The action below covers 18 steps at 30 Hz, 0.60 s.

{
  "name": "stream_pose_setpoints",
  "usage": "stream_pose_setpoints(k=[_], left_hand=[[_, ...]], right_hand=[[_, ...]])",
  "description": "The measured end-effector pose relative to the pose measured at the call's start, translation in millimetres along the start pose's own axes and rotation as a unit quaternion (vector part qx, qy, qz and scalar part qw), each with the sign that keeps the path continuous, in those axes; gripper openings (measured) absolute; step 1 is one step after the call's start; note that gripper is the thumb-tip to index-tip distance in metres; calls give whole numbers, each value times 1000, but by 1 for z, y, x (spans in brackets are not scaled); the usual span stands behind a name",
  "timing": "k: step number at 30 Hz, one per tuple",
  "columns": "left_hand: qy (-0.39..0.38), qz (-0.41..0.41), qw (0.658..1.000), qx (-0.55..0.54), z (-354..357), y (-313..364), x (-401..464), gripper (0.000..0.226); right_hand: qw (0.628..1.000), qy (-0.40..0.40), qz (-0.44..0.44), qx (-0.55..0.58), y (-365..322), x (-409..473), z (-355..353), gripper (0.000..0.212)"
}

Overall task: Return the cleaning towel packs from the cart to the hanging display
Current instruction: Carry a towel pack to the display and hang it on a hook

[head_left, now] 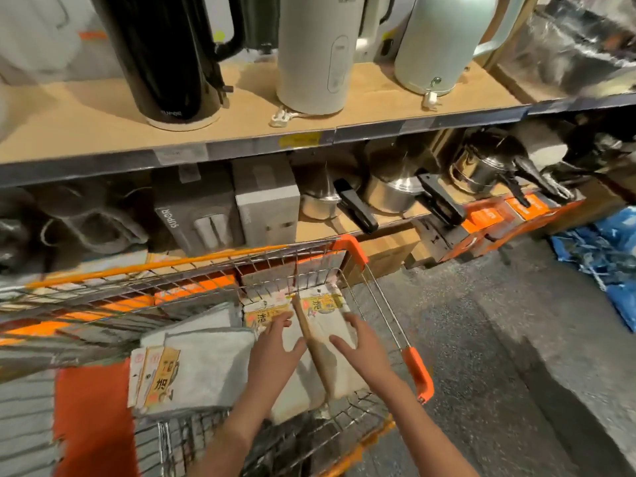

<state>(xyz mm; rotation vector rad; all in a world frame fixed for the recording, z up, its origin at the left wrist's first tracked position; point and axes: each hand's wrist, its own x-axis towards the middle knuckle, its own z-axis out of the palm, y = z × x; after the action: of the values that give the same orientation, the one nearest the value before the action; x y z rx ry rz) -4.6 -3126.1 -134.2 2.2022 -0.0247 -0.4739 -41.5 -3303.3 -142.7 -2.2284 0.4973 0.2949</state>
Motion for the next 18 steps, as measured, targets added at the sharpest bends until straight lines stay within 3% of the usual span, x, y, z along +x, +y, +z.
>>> stream_pose_setpoints(k=[6, 11, 18], left_hand=[[28, -85, 995, -53, 64, -3, 52, 53], [68, -129, 982, -124, 107, -11, 93, 61], [96, -143, 968, -184, 139, -40, 125, 63]], right_hand=[[999, -39, -5, 18, 48, 69, 3, 53], [992, -71, 28, 100, 72, 125, 22, 65], [983, -44, 37, 176, 95, 166, 66, 54]])
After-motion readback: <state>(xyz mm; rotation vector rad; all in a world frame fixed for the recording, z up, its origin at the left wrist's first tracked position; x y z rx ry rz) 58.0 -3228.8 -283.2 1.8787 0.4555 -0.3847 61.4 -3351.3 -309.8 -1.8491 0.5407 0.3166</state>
